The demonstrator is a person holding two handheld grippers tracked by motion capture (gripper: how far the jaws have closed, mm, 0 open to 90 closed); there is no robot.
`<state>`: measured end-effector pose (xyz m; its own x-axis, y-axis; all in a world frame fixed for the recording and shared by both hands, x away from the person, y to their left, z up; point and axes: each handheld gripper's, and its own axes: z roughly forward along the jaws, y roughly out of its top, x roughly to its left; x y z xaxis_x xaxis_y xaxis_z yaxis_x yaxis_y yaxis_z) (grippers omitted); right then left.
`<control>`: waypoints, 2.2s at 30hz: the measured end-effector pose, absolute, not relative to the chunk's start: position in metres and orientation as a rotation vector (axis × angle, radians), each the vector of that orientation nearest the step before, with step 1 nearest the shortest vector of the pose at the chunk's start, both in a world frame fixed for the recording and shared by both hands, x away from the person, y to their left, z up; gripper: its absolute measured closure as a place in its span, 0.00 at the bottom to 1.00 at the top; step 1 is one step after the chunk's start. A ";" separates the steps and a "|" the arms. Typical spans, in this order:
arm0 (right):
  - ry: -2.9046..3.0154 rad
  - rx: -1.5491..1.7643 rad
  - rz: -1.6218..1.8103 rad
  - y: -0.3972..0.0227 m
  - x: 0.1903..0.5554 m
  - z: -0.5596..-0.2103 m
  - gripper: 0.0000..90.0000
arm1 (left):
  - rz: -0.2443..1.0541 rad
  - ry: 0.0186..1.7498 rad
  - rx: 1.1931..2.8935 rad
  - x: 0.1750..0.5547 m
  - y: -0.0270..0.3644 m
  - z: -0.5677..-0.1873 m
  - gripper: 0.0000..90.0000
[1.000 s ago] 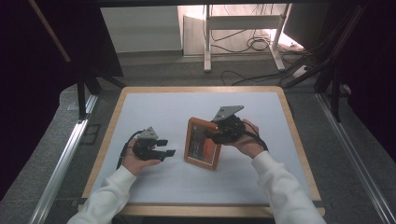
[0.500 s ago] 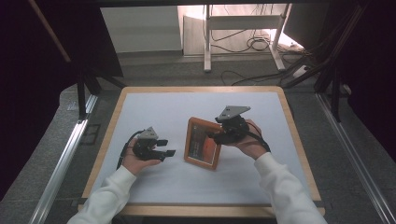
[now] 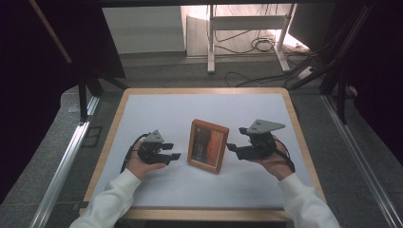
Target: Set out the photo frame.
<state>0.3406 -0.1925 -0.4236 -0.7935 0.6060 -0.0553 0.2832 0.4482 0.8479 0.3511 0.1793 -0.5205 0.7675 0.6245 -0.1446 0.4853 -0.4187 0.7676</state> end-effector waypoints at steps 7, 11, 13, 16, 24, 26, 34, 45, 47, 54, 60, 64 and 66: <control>2.344 0.852 1.229 -0.222 0.326 -0.445 0.28 | 0.190 0.834 2.090 0.353 0.177 -0.520 0.51; 2.331 0.906 1.228 -0.235 0.320 -0.456 0.28 | 0.181 0.838 2.083 0.353 0.177 -0.521 0.57; 2.316 0.936 1.217 -0.241 0.317 -0.461 0.28 | 0.173 0.843 2.079 0.354 0.177 -0.520 0.62; 2.306 0.972 1.208 -0.248 0.315 -0.468 0.28 | 0.168 0.852 2.074 0.355 0.176 -0.521 0.77; 2.311 1.010 1.174 -0.256 0.313 -0.483 0.28 | 0.134 0.834 2.104 0.361 0.161 -0.525 1.00; 2.316 1.006 1.165 -0.255 0.313 -0.485 0.28 | 0.129 0.824 2.117 0.361 0.158 -0.526 1.00; 2.335 0.983 1.137 -0.251 0.313 -0.489 0.28 | 0.123 0.780 2.142 0.358 0.147 -0.527 1.00; 2.337 0.960 1.134 -0.249 0.312 -0.490 0.28 | 0.127 0.773 2.156 0.355 0.146 -0.528 1.00; 2.344 0.952 1.136 -0.248 0.312 -0.489 0.28 | 0.126 0.768 2.160 0.354 0.146 -0.528 1.00; 2.356 0.915 1.140 -0.244 0.311 -0.488 0.28 | 0.118 0.758 2.165 0.351 0.144 -0.527 1.00; 2.357 0.917 1.135 -0.245 0.311 -0.489 0.28 | 0.111 0.734 2.182 0.348 0.142 -0.526 1.00; 2.353 0.922 1.135 -0.246 0.312 -0.489 0.28 | 0.105 0.719 2.188 0.345 0.141 -0.527 1.00; 2.356 0.919 1.132 -0.247 0.312 -0.490 0.28 | 0.102 0.714 2.193 0.345 0.140 -0.527 1.00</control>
<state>0.3121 -0.2467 -0.4896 -0.7195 0.6930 -0.0459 0.3973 0.4649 0.7912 0.3448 0.1404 -0.5266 0.8370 0.5237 -0.1589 0.4586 -0.5127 0.7258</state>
